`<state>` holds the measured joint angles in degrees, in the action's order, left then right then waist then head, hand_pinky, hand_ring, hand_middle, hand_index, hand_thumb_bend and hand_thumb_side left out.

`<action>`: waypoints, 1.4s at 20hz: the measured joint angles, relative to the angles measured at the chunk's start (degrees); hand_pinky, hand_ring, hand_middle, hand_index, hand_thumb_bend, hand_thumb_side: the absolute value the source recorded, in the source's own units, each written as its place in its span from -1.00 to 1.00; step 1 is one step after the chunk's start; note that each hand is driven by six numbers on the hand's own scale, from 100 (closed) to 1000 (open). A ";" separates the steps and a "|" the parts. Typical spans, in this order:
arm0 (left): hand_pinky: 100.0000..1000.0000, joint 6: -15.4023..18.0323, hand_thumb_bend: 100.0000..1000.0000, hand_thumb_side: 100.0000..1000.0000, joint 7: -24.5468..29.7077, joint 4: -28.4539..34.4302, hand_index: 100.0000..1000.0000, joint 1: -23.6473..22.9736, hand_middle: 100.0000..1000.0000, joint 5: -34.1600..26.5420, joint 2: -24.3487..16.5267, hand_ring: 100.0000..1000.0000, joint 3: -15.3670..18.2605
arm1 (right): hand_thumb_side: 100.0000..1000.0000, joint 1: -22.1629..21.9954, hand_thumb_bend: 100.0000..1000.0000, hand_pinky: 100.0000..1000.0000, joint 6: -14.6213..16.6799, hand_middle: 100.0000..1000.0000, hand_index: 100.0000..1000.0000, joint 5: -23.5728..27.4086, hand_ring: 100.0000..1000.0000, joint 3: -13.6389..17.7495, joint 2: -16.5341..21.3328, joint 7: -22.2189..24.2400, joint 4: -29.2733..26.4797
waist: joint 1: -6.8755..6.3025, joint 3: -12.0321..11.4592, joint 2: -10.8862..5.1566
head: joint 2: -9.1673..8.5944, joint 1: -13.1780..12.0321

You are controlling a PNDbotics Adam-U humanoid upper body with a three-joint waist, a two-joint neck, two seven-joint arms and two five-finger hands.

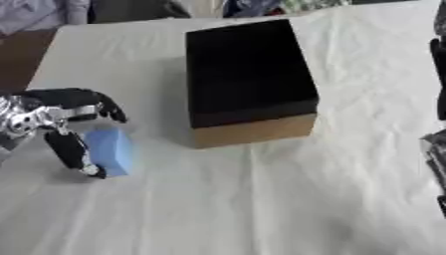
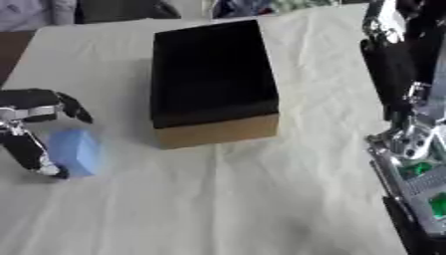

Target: Pick up objects on the table and place them in the box.

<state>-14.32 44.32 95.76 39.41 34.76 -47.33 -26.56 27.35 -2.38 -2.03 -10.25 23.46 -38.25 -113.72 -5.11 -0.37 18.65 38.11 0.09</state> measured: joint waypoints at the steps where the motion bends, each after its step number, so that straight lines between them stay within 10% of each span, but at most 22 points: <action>1: 0.80 -0.07 0.12 -1.00 0.07 0.00 0.52 0.00 0.36 0.03 0.00 0.64 -0.01 | -0.18 -0.01 -1.00 0.67 0.00 0.09 0.52 0.02 0.58 0.00 0.00 -0.02 0.00 | 0.00 0.00 0.00 | 0.00 0.00; 19: 0.61 -2.35 -1.00 -1.00 -3.47 4.73 -0.11 0.62 -0.15 -2.11 0.01 0.25 4.46 | -0.18 -0.11 -1.00 0.68 -0.11 0.09 0.52 0.15 0.58 0.03 0.00 -0.15 0.00 | 0.27 -0.52 -0.19 | 0.06 -0.03; 28: 0.59 -3.57 -1.00 -1.00 -10.43 4.17 -0.12 11.02 -0.15 -0.35 7.61 0.18 8.66 | -0.18 -0.08 -1.00 0.68 -0.16 0.09 0.52 0.15 0.58 0.08 0.01 -0.10 0.00 | 0.64 -0.63 -0.41 | 0.08 -0.02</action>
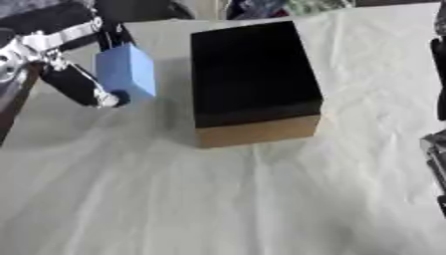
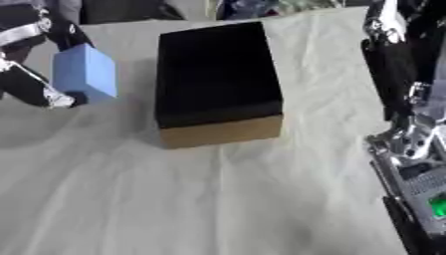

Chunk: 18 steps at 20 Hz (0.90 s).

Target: Pick up objects on the table and place them in the box.

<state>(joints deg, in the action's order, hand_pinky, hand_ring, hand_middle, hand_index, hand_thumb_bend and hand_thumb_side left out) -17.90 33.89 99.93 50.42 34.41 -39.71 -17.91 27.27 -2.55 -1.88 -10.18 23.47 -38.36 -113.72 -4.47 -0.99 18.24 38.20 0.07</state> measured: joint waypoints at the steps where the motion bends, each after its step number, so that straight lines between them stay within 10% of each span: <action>1: 0.59 0.24 -1.00 -1.00 -0.90 -0.87 -0.12 1.14 -0.15 0.56 1.16 0.18 0.17 | -0.18 0.06 -1.00 0.68 0.00 0.09 0.52 0.00 0.58 0.00 0.00 0.01 0.00 | 0.00 0.17 0.00 | -0.02 -0.03; 11: 0.55 6.87 -1.00 -1.00 -16.74 -12.93 -0.10 11.56 -0.16 10.74 13.53 0.14 1.65 | -0.18 1.37 -1.00 0.68 0.01 0.09 0.52 0.08 0.59 -0.11 -0.43 0.52 0.00 | 0.05 2.52 0.58 | -1.03 -1.76; 18: 0.53 11.46 -1.00 -1.00 -18.42 -18.05 -0.07 13.74 -0.14 10.84 18.47 0.14 0.83 | -0.18 1.89 -1.00 0.68 0.11 0.09 0.52 0.45 0.59 -0.44 -0.94 0.86 0.00 | -0.10 3.28 0.82 | -1.45 -2.82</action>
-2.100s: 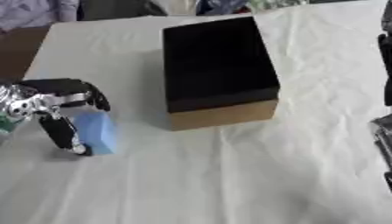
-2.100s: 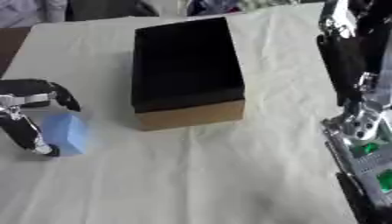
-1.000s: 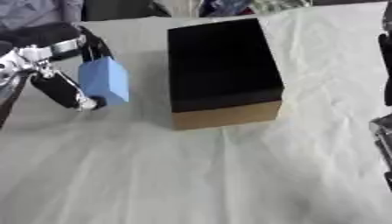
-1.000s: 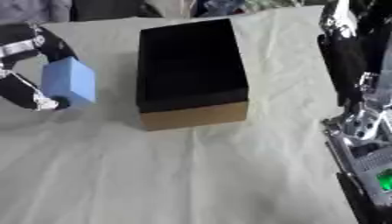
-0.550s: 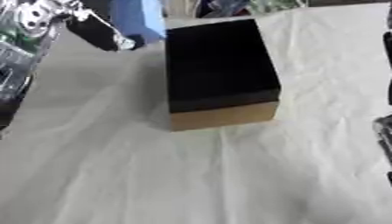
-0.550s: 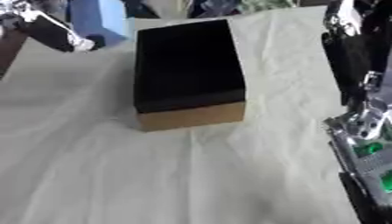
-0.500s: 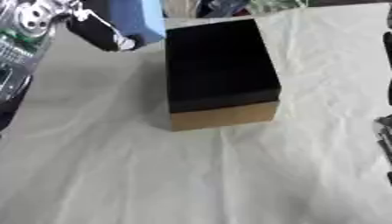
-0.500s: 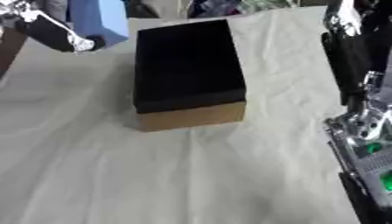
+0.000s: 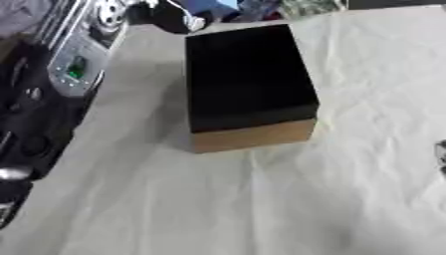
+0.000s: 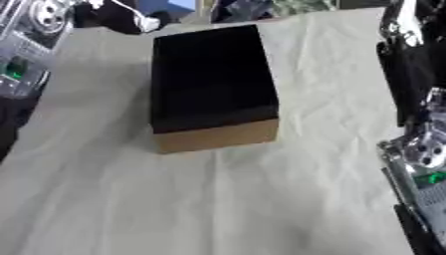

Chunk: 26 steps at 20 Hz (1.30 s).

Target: Pick up objects on the table and place them in the box.

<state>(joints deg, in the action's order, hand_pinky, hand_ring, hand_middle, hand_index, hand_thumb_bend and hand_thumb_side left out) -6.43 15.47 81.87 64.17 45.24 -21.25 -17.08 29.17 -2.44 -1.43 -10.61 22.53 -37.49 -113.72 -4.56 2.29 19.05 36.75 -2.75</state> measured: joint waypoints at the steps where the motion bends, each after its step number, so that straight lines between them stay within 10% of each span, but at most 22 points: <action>1: 0.53 0.57 -1.00 -1.00 0.00 -0.63 -0.06 0.10 -0.14 0.22 0.51 0.15 -0.34 | -0.18 0.02 -1.00 0.68 0.01 0.09 0.52 0.03 0.59 -0.01 -0.11 0.01 0.00 | -0.05 0.01 0.00 | -0.09 -0.14; 10: 0.54 4.57 -1.00 -1.00 -2.01 -7.29 0.34 0.69 0.03 4.90 4.61 0.21 -2.10 | -0.18 0.45 -1.00 0.68 0.14 0.09 0.52 0.05 0.59 -0.03 -0.61 -0.02 0.00 | -0.20 0.90 0.02 | -0.17 -0.93; 15: 0.65 6.78 -0.23 -0.94 -2.68 -8.67 0.93 0.68 0.56 6.41 5.18 0.59 -2.43 | -0.18 0.55 -1.00 0.68 0.21 0.09 0.52 0.07 0.59 -0.03 -0.65 -0.07 0.00 | -0.32 1.15 0.17 | -0.46 -1.02; 18: 0.74 7.82 0.41 -0.49 -2.90 -8.64 1.00 0.43 0.74 8.02 5.18 0.74 -2.45 | -0.18 0.55 -1.00 0.68 0.23 0.09 0.52 0.07 0.59 -0.03 -0.65 -0.09 0.00 | -0.33 1.14 0.20 | -0.59 -1.01; 26: 0.79 4.66 0.47 -0.36 -6.82 -8.26 1.00 -0.27 0.71 10.51 5.20 0.71 -2.39 | -0.18 0.53 -1.00 0.68 0.23 0.09 0.52 0.08 0.59 -0.03 -0.65 -0.13 0.00 | -0.32 0.87 0.21 | -0.59 -0.92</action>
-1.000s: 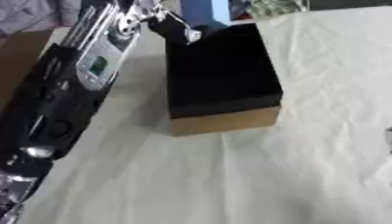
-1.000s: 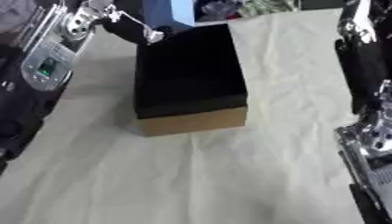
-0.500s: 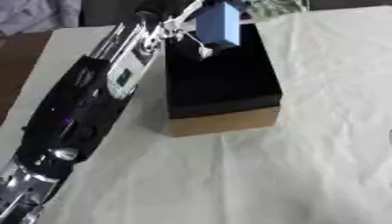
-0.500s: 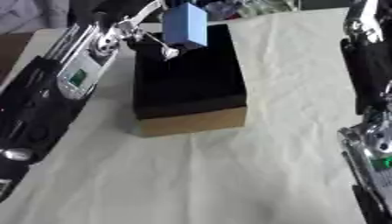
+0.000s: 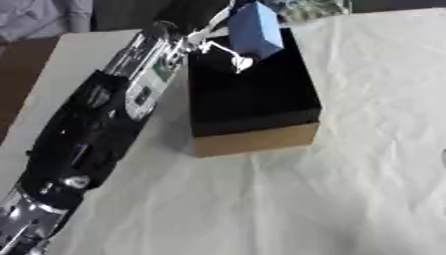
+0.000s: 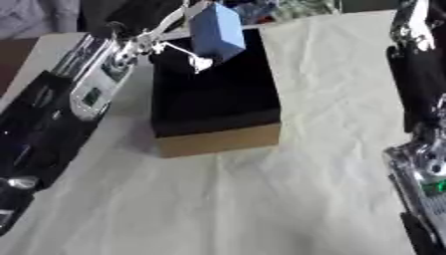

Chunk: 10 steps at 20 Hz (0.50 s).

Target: Pick up objects on the table and place them in the box.

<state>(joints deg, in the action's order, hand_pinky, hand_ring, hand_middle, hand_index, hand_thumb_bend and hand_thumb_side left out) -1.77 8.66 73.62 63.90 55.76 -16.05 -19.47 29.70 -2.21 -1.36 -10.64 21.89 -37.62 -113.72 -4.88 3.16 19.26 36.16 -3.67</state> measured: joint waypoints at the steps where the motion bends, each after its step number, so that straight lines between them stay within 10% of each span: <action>1: 0.80 -0.45 0.44 -0.36 -0.73 0.10 1.00 -0.16 0.71 -0.19 0.00 0.70 0.02 | -0.18 0.00 -1.00 0.68 0.00 0.09 0.52 0.00 0.59 0.00 0.00 0.00 0.00 | 0.00 -0.02 0.00 | 0.00 0.02; 10: 0.82 -3.65 0.06 -0.42 -11.15 5.52 0.95 -2.69 0.56 -9.11 -0.11 0.55 2.52 | -0.18 -0.43 -1.00 0.68 0.04 0.09 0.52 0.00 0.58 0.06 0.00 -0.17 0.00 | 0.08 -0.84 -0.10 | 0.02 0.62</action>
<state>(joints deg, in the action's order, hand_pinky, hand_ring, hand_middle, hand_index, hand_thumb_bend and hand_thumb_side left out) -5.42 -2.49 79.14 61.21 46.64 -16.16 -16.95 29.28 -2.17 -1.36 -10.58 21.89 -37.79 -113.72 -4.80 2.32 19.16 36.18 -3.05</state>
